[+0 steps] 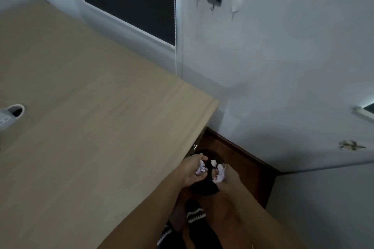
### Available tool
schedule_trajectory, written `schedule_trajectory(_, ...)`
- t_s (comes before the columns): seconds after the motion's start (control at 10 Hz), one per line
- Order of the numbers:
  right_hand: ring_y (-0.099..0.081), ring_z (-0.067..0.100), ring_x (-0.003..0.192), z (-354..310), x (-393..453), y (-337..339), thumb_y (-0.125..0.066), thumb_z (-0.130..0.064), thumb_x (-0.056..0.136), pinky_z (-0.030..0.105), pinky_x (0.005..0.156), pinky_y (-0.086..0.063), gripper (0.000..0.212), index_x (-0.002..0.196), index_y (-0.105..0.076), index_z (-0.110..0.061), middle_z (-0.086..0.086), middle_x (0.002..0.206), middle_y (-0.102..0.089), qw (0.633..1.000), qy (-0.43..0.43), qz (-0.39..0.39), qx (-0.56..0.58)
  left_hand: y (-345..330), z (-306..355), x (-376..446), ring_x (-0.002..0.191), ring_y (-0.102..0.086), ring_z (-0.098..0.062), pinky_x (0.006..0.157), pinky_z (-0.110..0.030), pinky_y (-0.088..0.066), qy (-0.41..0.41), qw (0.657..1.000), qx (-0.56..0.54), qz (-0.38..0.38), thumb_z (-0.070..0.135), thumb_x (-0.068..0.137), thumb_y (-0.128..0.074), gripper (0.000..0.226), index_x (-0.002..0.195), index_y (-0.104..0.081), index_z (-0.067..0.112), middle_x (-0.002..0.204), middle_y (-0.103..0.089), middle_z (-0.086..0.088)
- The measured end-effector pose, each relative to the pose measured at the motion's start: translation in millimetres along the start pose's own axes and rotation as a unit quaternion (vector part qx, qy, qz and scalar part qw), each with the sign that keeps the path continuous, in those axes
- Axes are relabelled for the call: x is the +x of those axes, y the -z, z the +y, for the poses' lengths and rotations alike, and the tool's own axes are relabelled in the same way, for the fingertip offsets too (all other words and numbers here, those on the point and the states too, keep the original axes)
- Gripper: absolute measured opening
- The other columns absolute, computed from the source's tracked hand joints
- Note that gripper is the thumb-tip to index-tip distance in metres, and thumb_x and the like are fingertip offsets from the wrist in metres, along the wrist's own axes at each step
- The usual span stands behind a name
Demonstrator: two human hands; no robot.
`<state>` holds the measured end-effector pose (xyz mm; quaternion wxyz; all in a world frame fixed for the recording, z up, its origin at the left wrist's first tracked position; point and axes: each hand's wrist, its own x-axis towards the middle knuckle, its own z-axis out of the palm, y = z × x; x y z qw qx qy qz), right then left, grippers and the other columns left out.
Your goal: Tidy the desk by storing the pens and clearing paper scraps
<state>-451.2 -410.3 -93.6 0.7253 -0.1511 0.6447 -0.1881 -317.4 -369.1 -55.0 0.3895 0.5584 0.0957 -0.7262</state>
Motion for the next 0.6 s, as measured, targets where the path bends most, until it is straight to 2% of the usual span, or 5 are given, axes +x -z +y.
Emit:
schedule_trajectory(0.1, -0.062, 0.01, 0.107, -8.5, 19.5, 17.2, -0.033, -0.012, 0.103, 0.01, 0.087, -0.044, 0.031, 0.127, -0.048, 0.002, 0.012, 0.121, -0.061, 0.998, 0.004, 0.023, -0.058, -22.5, -10.8, 25.6, 0.11, -0.06, -0.03, 0.097, -0.043, -0.048, 0.022, 1.0, 0.005, 0.019, 0.032, 0.1, -0.044, 0.032, 0.118, -0.058, 0.009, 0.116, -0.058, -0.014)
schedule_trajectory(0.2, -0.055, 0.022, 0.102, -15.1, 31.9, 30.7, -0.037, -0.016, 0.101, 0.002, 0.071, -0.047, 0.027, 0.12, -0.053, -0.005, 0.013, 0.123, -0.056, 0.996, -0.027, 0.038, -0.07, -33.8, -15.9, 41.4, 0.141, -0.033, -0.035, 0.114, -0.049, -0.028, 0.038, 0.998, 0.005, 0.053, 0.033, 0.1, -0.043, 0.052, 0.145, -0.036, 0.009, 0.153, -0.034, -0.016)
schedule_trajectory(0.3, -0.051, 0.023, 0.075, -30.3, 44.5, 33.5, -0.029, -0.006, 0.101, 0.023, 0.054, -0.056, 0.026, 0.086, -0.049, -0.011, 0.009, 0.098, -0.052, 0.991, -0.085, 0.076, 0.07, -40.5, -21.0, 48.5, 0.142, -0.031, -0.034, 0.114, -0.049, -0.028, 0.03, 0.996, -0.006, 0.087, 0.032, 0.101, -0.043, 0.052, 0.147, -0.033, 0.01, 0.156, -0.032, -0.013)
schedule_trajectory(0.4, -0.051, 0.037, 0.118, -40.9, 42.6, 38.3, -0.03, -0.002, 0.1, 0.038, 0.095, -0.046, 0.036, 0.132, -0.042, 0.007, 0.025, 0.139, -0.043, 0.994, -0.081, 0.077, -0.002, -38.4, -22.8, 48.4, 0.141, -0.034, -0.031, 0.113, -0.046, -0.03, 0.015, 0.994, -0.006, 0.112, 0.032, 0.1, -0.045, 0.051, 0.146, -0.036, 0.01, 0.155, -0.034, -0.01)
schedule_trajectory(0.6, -0.039, 0.041, 0.134, -61.7, 36.5, 42.2, -0.032, -0.007, 0.101, 0.045, 0.115, -0.033, 0.041, 0.138, -0.035, 0.012, 0.03, 0.146, -0.037, 0.993, -0.047, 0.055, -0.089, -29.2, -6.9, 32.8, 0.145, -0.028, -0.027, 0.116, -0.045, -0.027, -0.052, 0.992, -0.013, 0.116, 0.032, 0.1, -0.042, 0.051, 0.146, -0.037, 0.01, 0.156, -0.033, -0.008)
